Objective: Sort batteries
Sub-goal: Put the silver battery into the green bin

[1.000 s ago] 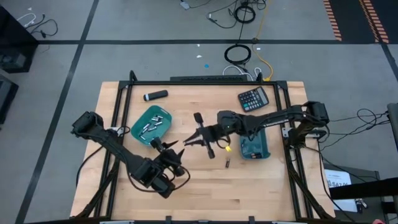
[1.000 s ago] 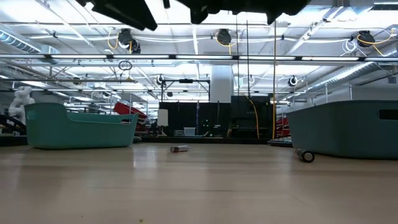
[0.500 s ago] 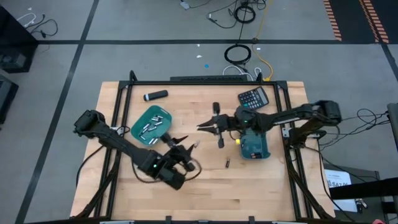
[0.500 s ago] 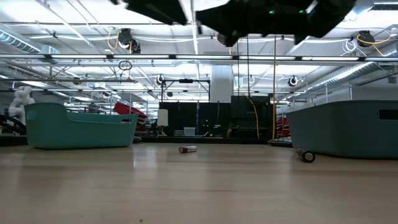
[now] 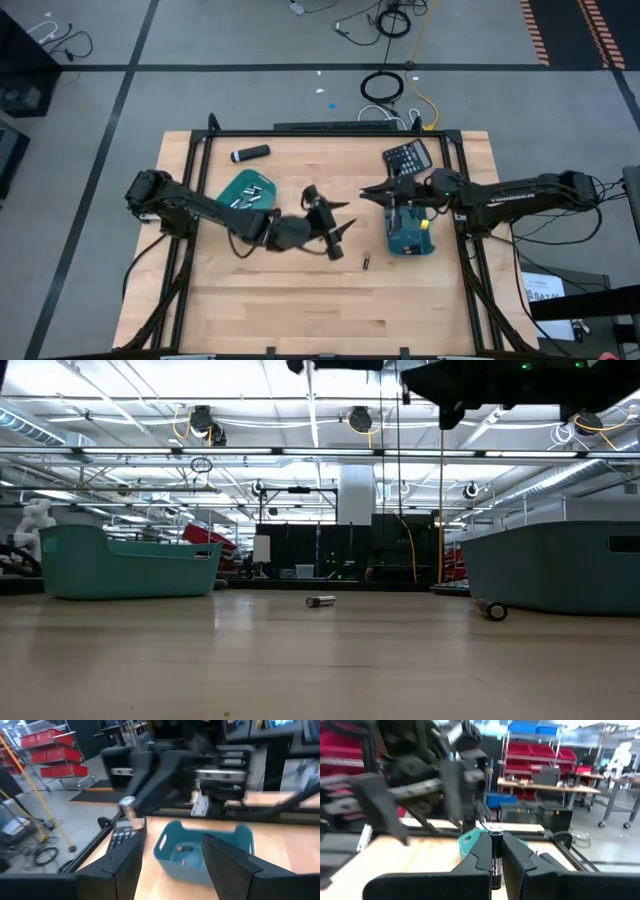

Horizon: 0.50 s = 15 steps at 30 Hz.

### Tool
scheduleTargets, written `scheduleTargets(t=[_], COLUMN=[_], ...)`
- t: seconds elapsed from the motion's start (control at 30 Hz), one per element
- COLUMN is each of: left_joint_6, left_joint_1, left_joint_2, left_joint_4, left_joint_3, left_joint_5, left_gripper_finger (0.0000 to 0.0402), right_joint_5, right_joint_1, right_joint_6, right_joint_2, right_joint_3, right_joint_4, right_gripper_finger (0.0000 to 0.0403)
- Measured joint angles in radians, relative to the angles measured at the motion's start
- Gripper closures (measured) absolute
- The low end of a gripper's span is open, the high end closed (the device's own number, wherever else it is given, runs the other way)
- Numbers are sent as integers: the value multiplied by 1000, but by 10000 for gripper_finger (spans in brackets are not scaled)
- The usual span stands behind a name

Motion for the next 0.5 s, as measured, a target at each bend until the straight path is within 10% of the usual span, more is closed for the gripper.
scheduleTargets(t=[0.5], left_joint_6=[-23], left_joint_1=[160], left_joint_2=[1], left_joint_4=[312], left_joint_3=[-144], left_joint_5=[341], left_gripper_finger=[188], right_joint_5=[-35], right_joint_1=[7], right_joint_6=[35], right_joint_2=[11], right_joint_3=[-53], right_joint_4=[159], right_gripper_finger=[399])
